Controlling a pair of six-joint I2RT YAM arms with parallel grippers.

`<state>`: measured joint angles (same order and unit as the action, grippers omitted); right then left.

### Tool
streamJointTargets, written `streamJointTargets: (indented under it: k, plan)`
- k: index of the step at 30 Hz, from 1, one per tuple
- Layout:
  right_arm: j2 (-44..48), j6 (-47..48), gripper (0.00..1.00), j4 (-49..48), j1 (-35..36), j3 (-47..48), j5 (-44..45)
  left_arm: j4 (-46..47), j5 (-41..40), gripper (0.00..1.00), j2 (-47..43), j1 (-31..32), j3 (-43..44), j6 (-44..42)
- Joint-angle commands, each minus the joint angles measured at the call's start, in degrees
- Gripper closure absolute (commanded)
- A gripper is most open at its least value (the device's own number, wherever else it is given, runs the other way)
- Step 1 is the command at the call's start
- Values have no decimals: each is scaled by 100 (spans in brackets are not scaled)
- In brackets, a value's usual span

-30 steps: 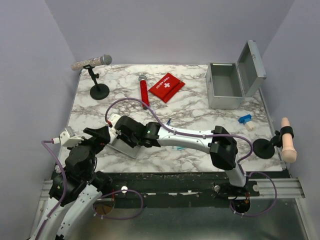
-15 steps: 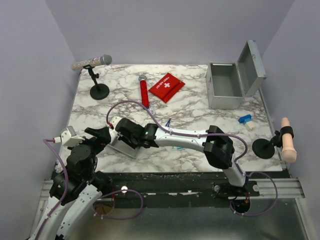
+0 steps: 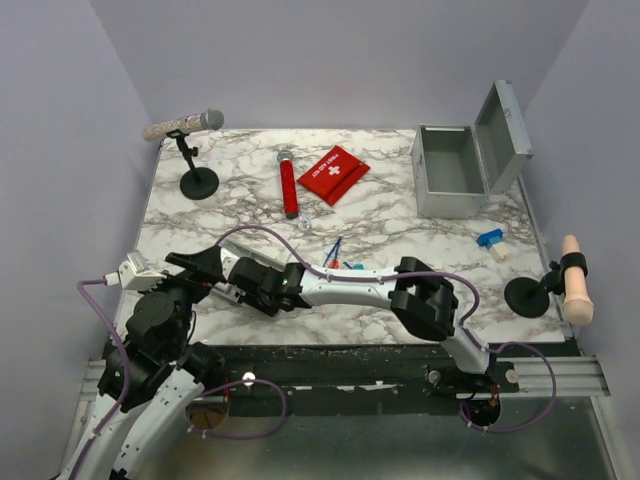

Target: Organize the medicine kit

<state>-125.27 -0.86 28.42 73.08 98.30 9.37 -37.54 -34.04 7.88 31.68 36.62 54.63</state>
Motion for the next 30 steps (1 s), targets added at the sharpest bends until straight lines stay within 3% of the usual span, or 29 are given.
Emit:
streamJointTargets:
  k: [1, 4, 7, 8, 13, 15, 24, 30]
  plan:
    - [239, -256, 61, 76, 22, -214, 284, 80, 55, 5, -111, 5, 12, 39]
    - [547, -397, 47, -126, 31, -408, 460, 71, 64, 4, -102, 5, 12, 56]
    - [767, -511, 45, -354, 14, -592, 627, 71, 56, 4, -102, 5, 20, 56]
    - [802, -537, 47, -460, 5, -628, 671, 71, 56, 5, -102, 5, 29, 65]
    - [698, -678, 90, -794, -57, -453, 593, 27, 20, 5, -137, 5, 56, 74]
    - [636, -713, 99, -952, -83, -417, 348, 10, 20, 5, -155, 5, 64, 74]
    - [188, -863, 99, -971, -74, -233, -681, -34, -15, 5, -173, 5, 56, 74]
    - [-41, -1003, 99, -759, -136, -232, -717, 10, 12, 5, -155, -4, -6, 83]
